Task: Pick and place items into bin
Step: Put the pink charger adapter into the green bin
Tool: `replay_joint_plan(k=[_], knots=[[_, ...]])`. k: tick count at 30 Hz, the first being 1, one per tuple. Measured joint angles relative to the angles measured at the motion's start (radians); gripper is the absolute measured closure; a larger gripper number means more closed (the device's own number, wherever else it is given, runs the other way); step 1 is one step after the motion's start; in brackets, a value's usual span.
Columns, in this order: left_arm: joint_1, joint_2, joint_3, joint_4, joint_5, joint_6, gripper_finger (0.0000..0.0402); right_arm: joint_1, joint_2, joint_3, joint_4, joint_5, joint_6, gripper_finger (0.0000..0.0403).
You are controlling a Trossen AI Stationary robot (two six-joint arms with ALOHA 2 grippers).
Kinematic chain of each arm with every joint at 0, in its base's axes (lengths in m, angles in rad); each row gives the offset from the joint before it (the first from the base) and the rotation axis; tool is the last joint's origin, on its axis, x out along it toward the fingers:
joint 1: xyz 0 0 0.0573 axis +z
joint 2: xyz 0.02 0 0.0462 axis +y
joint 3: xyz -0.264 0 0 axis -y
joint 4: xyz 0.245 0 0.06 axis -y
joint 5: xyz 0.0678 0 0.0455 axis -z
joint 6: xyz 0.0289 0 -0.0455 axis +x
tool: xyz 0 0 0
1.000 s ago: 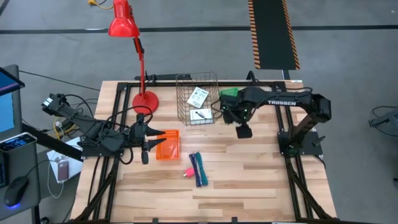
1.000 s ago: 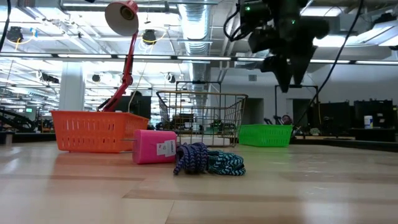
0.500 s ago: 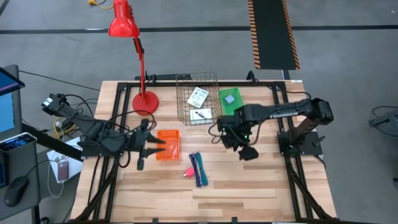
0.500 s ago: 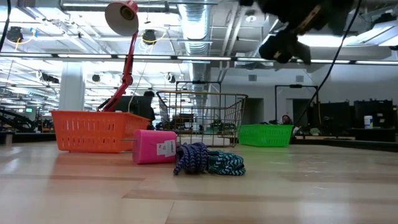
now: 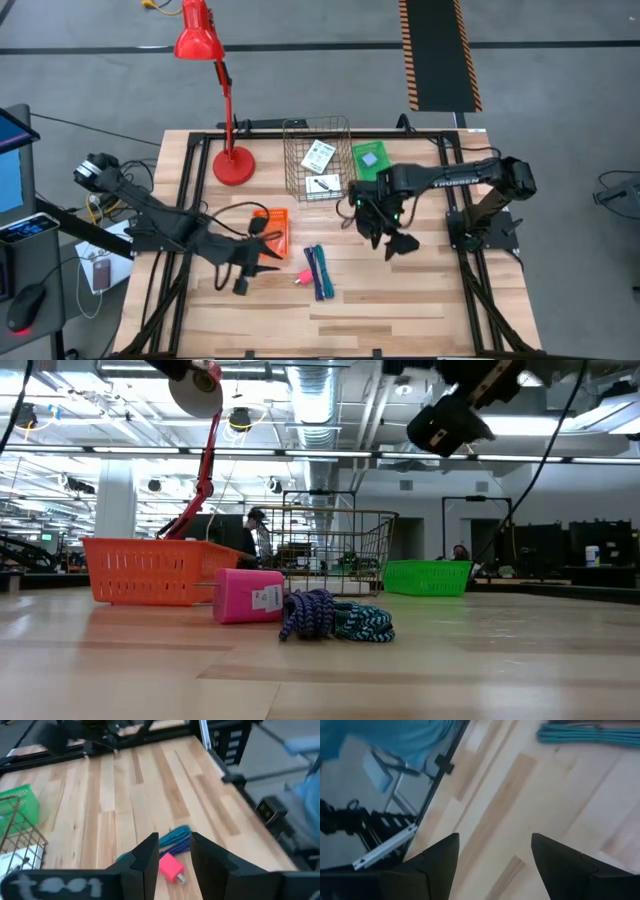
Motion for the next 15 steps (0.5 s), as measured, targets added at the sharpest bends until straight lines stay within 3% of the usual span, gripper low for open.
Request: replay_joint_plan(k=[8,11,15], knots=[[0.025,0.120,0.000,0.154,-0.012,0.017,0.0301,-0.184,-0.004,-0.009,-0.096,-0.086,-0.048,0.0158],[0.041,0.130,0.000,0.148,-0.021,-0.034,0.0301,-0.267,-0.053,-0.073,-0.061,-0.186,-0.082,0.0158],[0.050,0.130,0.000,0.153,-0.044,-0.094,0.0301,-0.368,-0.155,-0.237,0.113,-0.419,-0.083,0.0158]])
